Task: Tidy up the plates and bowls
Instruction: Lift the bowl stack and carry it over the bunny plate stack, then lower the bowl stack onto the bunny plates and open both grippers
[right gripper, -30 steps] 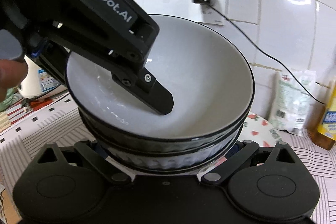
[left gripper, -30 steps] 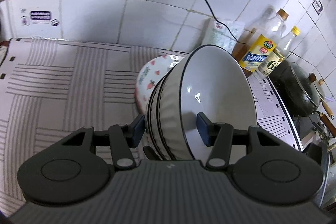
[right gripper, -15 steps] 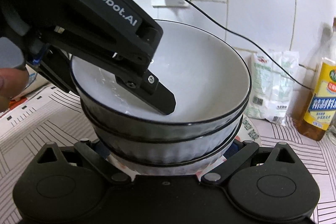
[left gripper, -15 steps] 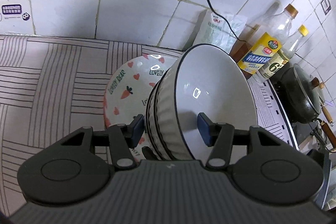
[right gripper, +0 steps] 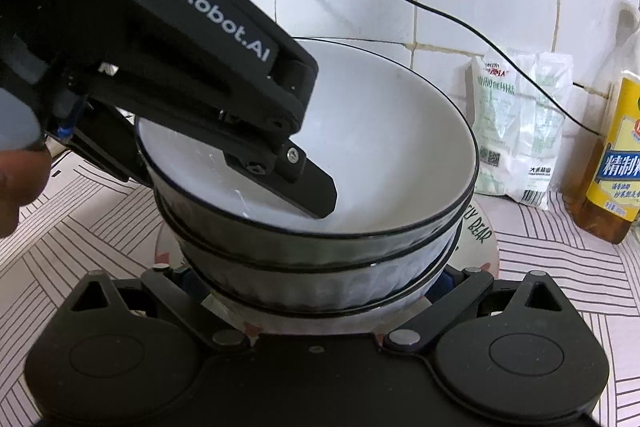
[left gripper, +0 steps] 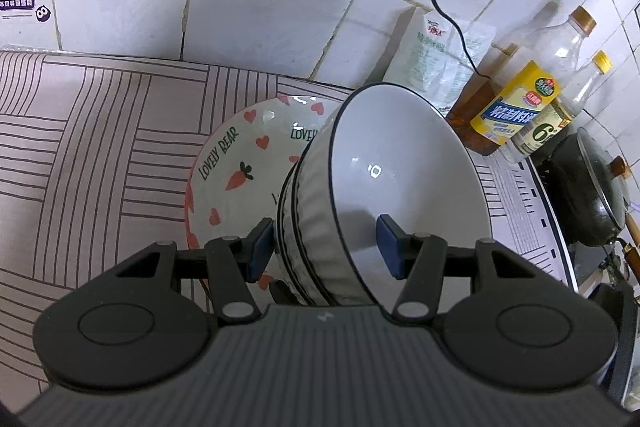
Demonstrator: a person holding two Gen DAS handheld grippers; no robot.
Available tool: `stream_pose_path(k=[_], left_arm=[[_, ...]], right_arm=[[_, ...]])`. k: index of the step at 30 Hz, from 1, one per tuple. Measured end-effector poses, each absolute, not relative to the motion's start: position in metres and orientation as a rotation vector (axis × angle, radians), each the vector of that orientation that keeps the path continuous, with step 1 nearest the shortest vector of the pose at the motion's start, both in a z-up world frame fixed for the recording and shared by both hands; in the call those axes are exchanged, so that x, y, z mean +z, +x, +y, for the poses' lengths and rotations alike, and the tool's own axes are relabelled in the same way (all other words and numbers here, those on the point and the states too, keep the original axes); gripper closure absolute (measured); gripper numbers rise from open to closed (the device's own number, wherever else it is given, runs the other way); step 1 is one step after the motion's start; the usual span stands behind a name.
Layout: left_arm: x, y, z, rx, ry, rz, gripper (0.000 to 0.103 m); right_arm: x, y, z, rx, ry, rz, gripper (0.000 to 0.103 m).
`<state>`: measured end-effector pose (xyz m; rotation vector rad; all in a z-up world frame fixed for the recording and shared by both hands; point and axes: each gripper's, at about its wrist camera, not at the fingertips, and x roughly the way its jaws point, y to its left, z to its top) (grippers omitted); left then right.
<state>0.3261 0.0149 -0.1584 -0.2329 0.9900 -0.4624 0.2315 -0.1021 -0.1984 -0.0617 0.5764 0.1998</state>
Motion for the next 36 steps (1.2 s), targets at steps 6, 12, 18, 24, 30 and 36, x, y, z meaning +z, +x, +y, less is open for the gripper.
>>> stream_pose_path(k=[6, 12, 18, 24, 30, 36], left_arm=[[-0.161, 0.328, 0.013, -0.453, -0.235, 0.989, 0.049], [-0.160, 0.325, 0.012, -0.438, -0.230, 0.979, 0.049], [-0.157, 0.319, 0.012, -0.416, -0.231, 0.974, 0.052], [-0.138, 0.302, 0.007, -0.381, -0.127, 0.892, 0.050], [-0.118, 0.286, 0.019, -0.320, -0.112, 0.851, 0.044], [-0.095, 0.258, 0.037, -0.258, -0.121, 0.835, 0.038]], right_arm=[[-0.201, 0.239, -0.106, 0.199, -0.045, 0.588, 0.002], [-0.203, 0.241, -0.109, 0.202, -0.015, 0.596, 0.002], [-0.201, 0.242, -0.108, 0.190, -0.010, 0.627, 0.002], [-0.193, 0.229, -0.109, 0.159, 0.034, 0.646, 0.003], [-0.178, 0.199, -0.110, 0.129, 0.022, 0.598, 0.003], [-0.156, 0.164, -0.121, 0.103, 0.054, 0.580, 0.003]])
